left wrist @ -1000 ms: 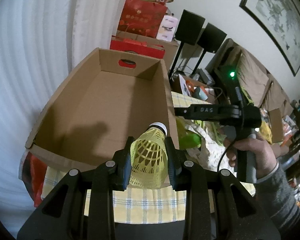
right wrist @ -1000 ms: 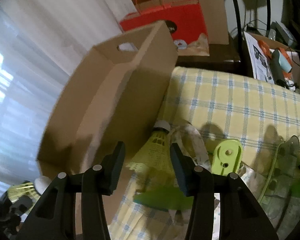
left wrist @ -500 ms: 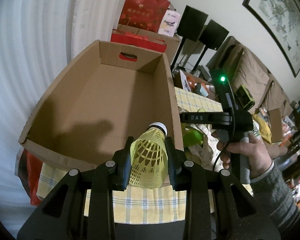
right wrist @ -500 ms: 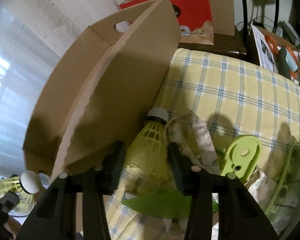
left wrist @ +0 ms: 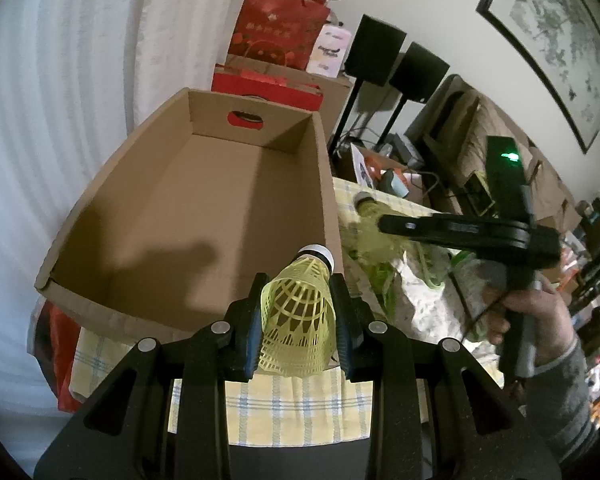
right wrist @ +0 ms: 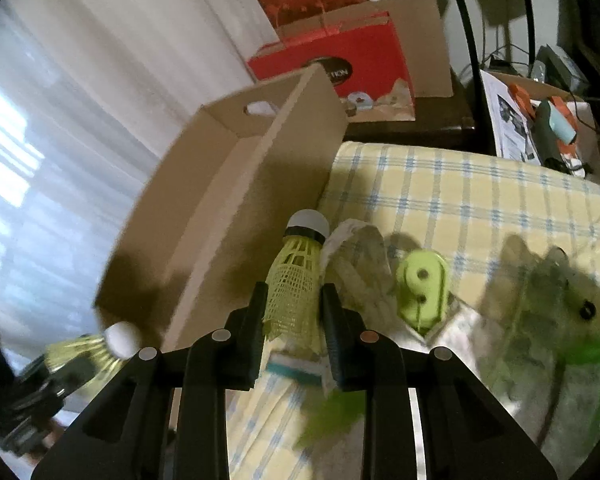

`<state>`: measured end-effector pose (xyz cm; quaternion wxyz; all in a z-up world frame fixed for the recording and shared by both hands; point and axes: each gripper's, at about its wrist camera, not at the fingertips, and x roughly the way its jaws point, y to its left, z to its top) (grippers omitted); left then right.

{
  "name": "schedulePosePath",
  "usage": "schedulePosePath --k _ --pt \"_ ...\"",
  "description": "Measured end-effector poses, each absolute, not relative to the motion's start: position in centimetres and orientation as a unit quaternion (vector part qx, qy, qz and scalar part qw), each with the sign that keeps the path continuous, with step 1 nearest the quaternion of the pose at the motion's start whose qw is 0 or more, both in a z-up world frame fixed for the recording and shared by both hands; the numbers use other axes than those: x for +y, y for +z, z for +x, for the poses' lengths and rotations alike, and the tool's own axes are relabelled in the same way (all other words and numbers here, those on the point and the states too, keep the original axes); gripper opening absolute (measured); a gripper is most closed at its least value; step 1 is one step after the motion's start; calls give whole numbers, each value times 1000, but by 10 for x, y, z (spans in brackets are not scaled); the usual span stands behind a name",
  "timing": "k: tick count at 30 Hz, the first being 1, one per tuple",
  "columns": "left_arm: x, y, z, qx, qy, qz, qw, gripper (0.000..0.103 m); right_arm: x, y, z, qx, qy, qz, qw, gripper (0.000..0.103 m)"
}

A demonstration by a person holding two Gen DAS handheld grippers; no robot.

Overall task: Organize objects
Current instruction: 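Grasp the second yellow shuttlecock with the right tool while the left holds its shuttlecock, then carry both held shuttlecocks over the open cardboard box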

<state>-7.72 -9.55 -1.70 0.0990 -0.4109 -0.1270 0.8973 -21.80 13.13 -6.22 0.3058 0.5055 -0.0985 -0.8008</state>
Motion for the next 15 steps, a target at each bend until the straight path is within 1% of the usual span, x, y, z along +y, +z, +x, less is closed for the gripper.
schedulePosePath --k 7,10,13,15 --pt "-90 -14 -75 -127 897 -410 109 28 178 -71 -177 -108 -794 527 283 26" --pt "-85 -13 -74 -124 896 -410 114 28 190 -82 -163 -94 -797 538 259 26" --pt "-81 -12 -72 -120 896 -410 119 28 197 -89 -155 -67 -807 543 224 32" --pt "-77 -12 -72 -118 896 -411 121 28 201 -90 -152 -49 -815 542 197 43"
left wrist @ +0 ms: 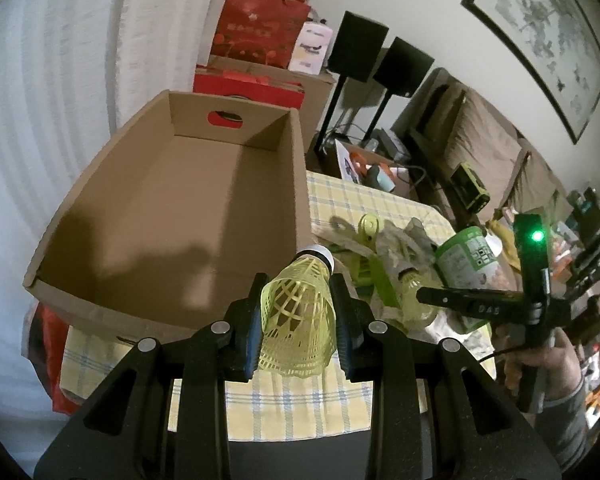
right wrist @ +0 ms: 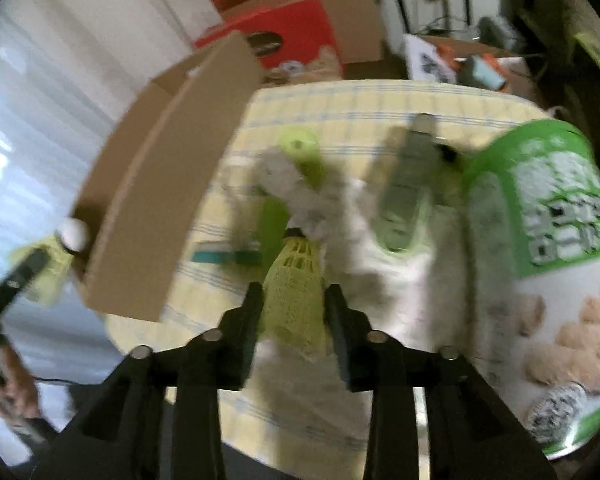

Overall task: Organize objects
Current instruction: 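Carry both held shuttlecocks over the open cardboard box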

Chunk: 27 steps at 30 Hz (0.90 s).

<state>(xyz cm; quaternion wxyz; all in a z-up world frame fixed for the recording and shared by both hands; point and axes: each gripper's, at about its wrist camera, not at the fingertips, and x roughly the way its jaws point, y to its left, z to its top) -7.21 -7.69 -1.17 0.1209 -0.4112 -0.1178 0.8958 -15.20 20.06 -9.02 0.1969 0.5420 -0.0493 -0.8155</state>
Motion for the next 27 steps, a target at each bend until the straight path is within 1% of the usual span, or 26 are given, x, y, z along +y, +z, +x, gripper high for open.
schedulePosePath --k 4,6,7,14,17,20,22,25,27 --pt "-72 -11 -71 -114 895 -413 124 28 210 -86 -146 -29 -833 530 157 47" --pt "-70 -11 -71 -112 895 -413 125 28 213 -80 -143 -27 -840 522 146 53" --pt "-68 -11 -72 -111 895 -414 125 28 213 -77 -141 -23 -844 517 140 54" --pt "-68 -12 -72 -111 894 -415 126 28 221 -44 -130 -35 -872 471 128 55" --pt "-67 -12 -73 -111 894 -416 125 28 214 -33 -128 -37 -875 457 157 56" --pt "-67 -12 -73 -111 894 -415 125 28 195 -36 -130 -4 -865 468 182 56" --pt "-67 -12 -73 -111 894 -415 124 28 183 -47 -138 28 -856 486 177 54" --pt "-67 -13 -73 -111 894 -415 124 28 178 -70 -151 40 -839 517 163 47" --pt "-67 -13 -74 -111 894 -416 123 28 179 -81 -156 52 -835 528 148 46"
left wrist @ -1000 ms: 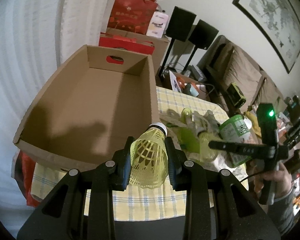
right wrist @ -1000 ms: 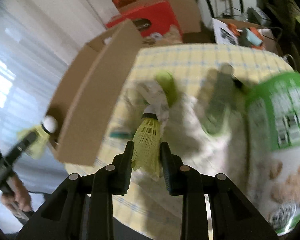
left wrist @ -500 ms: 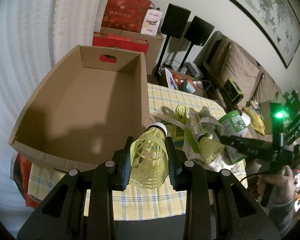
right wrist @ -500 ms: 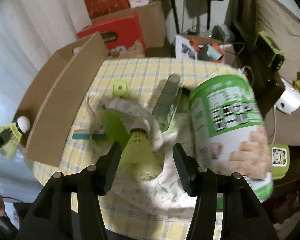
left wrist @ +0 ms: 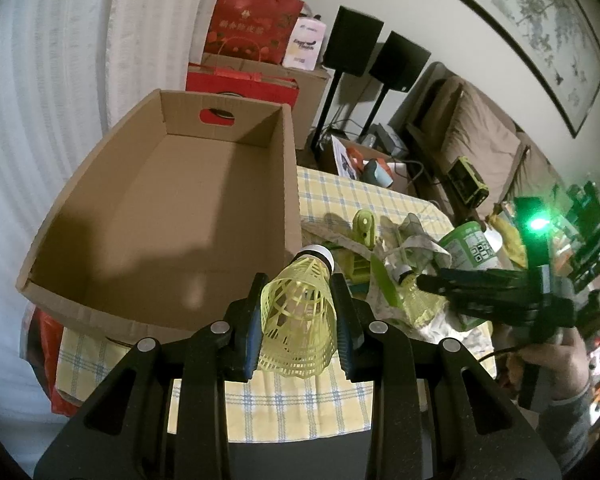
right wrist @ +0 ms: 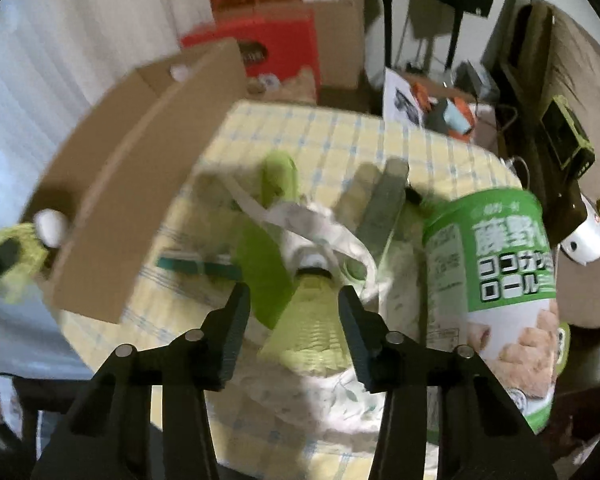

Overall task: Organize objects
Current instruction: 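Carry both held shuttlecocks over the open cardboard box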

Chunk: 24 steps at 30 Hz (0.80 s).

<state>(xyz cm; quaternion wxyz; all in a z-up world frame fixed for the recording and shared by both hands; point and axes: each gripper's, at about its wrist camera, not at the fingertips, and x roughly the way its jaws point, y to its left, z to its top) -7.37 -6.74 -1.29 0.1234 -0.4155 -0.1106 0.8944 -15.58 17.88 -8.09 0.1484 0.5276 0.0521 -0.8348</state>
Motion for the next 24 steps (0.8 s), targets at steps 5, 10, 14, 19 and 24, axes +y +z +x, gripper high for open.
schedulePosePath --k 5,10,14,19,24 --pt "-69 -13 -75 -111 895 -415 122 28 187 -101 -166 60 -821 554 127 49" --pt "-69 -13 -77 -110 894 -416 123 28 190 -109 -171 63 -810 570 125 53" --pt "-69 -12 -79 -109 894 -416 127 28 193 -116 -170 43 -794 587 150 44" --pt "-69 -12 -79 -112 894 -416 127 28 191 -100 -162 45 -813 560 154 35" --pt "-73 -11 -79 -115 894 -415 123 28 183 -66 -146 43 -831 526 174 34"
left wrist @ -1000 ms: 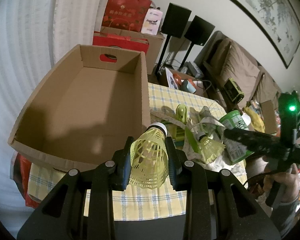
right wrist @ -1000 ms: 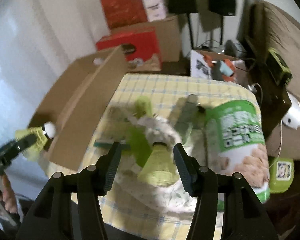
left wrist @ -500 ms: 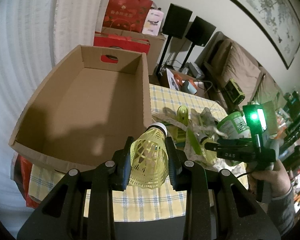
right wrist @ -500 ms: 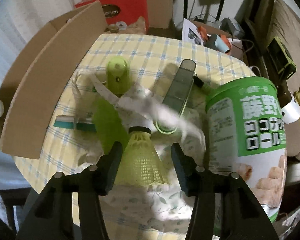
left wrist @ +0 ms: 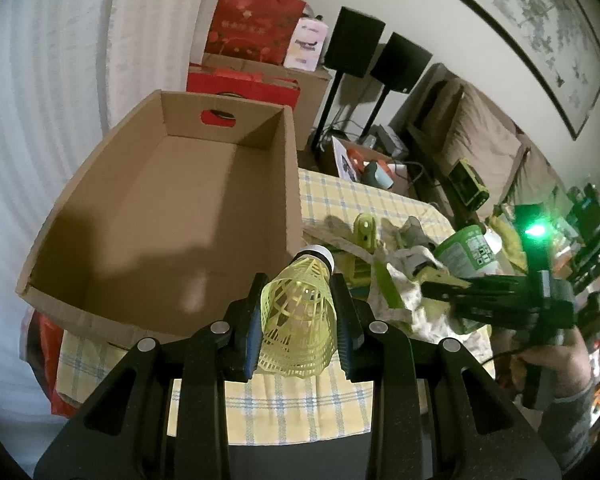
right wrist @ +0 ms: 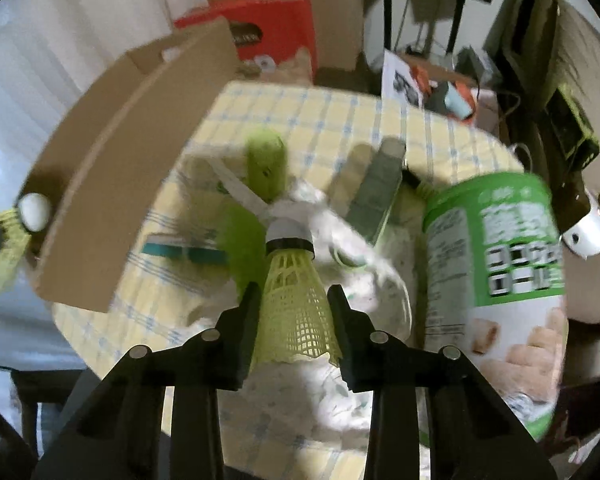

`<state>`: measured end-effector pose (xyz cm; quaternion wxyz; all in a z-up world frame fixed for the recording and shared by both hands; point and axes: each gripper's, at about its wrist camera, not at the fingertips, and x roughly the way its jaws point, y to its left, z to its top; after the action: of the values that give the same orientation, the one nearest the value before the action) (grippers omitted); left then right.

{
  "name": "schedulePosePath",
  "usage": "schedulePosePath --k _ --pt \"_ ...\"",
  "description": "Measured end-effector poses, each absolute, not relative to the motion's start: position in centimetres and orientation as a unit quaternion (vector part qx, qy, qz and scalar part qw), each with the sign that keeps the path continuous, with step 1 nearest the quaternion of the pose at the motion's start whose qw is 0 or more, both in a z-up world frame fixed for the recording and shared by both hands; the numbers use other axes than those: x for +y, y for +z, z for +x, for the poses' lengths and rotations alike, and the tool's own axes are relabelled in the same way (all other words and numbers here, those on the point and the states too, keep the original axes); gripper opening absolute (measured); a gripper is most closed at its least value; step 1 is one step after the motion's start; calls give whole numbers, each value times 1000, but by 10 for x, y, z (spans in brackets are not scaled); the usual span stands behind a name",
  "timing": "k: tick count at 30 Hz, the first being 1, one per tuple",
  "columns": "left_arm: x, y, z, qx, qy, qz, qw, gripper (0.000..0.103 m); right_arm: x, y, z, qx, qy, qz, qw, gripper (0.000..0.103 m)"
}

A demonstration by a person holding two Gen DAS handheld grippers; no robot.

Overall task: Organize objects
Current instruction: 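Carry both held shuttlecocks over the open cardboard box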

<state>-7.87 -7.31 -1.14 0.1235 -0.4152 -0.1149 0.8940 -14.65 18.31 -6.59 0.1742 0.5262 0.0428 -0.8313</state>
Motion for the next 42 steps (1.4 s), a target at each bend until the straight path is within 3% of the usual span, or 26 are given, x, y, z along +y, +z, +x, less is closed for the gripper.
schedulePosePath --k 10,21,42 --pt "-91 -4 -80 -115 902 -405 97 28 128 -8 -134 31 -833 487 261 34" --pt "-123 -10 -93 -109 906 -407 48 28 49 -3 -142 5 -800 497 336 34" --pt "-166 -32 -118 -109 900 -422 -8 28 -17 -22 -143 47 -830 460 311 34"
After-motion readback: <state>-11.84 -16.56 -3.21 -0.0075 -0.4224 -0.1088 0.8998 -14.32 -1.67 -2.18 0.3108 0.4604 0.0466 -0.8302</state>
